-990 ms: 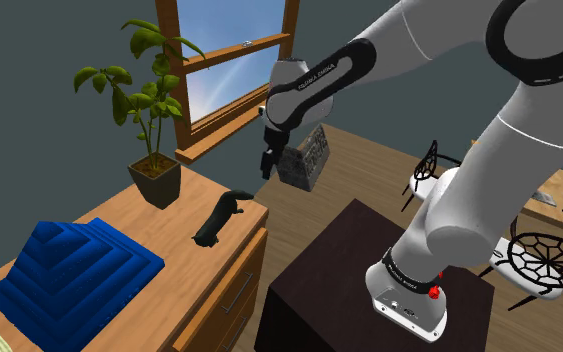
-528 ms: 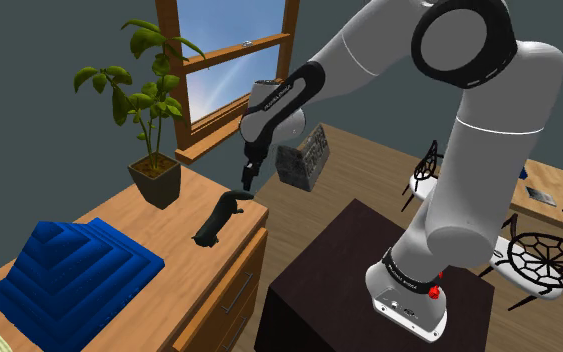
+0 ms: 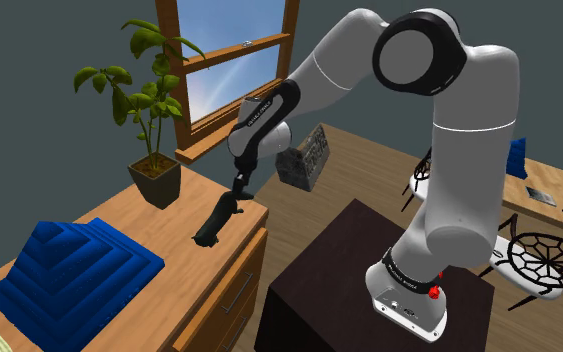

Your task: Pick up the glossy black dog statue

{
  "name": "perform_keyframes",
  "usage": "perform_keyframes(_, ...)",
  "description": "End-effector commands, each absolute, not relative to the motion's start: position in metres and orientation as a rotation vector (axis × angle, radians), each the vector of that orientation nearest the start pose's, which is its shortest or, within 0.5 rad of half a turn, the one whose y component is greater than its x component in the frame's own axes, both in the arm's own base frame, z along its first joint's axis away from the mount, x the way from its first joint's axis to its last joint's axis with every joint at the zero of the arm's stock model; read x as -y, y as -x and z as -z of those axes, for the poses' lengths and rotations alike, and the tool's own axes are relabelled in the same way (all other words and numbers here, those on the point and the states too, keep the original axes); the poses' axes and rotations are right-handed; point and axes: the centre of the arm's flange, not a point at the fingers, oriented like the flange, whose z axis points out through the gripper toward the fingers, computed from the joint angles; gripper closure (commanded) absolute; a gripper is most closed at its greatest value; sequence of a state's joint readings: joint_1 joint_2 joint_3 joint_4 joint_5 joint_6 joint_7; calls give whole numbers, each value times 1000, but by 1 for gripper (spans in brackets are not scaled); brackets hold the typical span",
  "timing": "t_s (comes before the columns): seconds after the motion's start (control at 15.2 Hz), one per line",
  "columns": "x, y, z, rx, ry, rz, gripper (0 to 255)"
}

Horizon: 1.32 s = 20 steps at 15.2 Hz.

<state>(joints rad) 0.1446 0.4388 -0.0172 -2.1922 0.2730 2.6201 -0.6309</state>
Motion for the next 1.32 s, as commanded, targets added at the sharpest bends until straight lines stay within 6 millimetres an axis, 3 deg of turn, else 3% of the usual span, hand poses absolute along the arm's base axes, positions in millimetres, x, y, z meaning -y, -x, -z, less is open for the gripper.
perform_keyframes(0.0, -65, -551, -171, 779, 2913, 34, 0)
perform_keyframes(0.2, -65, -551, -162, 779, 2913, 34, 0)
perform_keyframes(0.26, -65, -552, -163, 779, 2913, 34, 255)
perform_keyframes(0.86, -65, -551, -162, 779, 2913, 34, 255)
perform_keyframes(1.25, -65, -551, -194, 779, 2913, 34, 255)
